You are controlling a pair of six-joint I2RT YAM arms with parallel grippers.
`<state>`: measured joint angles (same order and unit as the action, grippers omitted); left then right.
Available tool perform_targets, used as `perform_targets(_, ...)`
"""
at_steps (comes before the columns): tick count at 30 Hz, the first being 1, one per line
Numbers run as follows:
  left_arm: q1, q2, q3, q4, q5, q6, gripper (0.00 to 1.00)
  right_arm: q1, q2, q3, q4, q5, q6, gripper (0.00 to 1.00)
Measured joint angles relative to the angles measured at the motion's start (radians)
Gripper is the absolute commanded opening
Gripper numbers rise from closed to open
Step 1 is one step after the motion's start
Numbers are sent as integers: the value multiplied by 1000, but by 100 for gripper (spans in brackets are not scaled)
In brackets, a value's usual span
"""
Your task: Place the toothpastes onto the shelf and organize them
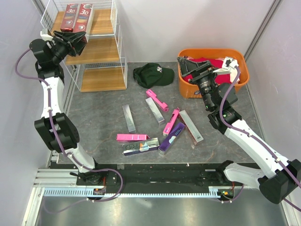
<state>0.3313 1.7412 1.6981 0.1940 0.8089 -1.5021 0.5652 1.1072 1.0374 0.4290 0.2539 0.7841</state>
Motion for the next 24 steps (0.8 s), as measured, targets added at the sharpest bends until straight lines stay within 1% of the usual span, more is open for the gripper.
perform_targets(4,0,24,40,-12,-28,-13,2,0,0,0,0,6,-5,98)
perform_targets(6,0,40,62,-19,-38,-18,4,0,0,0,0,10,-8,98)
perform_targets(11,-1,100,139,-46,-48,-28,11,0,-2,-1,0,17,-13,98)
perform_targets(13,-1,130,175,-51,-43,-40,18,0,-3,-3,-1,18,-14,98)
perform_targets(14,-1,136,184,-51,-40,-44,24,0,-3,-4,-1,18,-14,98)
perform_targets(16,-1,142,192,-56,-40,-49,32,0,-5,-5,-1,18,-14,98)
perform_targets(17,-2,142,193,-60,-41,-50,41,0,-5,-6,-1,18,-14,98)
perform_targets(19,-2,142,196,-67,-42,-50,53,0,-6,-7,-1,18,-14,98)
perform_targets(20,-2,142,199,-71,-42,-50,62,0,-7,-9,-2,19,-14,98)
perform_targets(22,-2,142,204,-74,-44,-50,70,0,-9,-10,-4,19,-14,98)
perform_targets(23,-2,142,208,-71,-43,-53,84,0,-10,-11,-5,20,-14,98)
perform_targets(24,-2,142,214,-69,-40,-52,89,0,-10,-11,-5,22,-14,98)
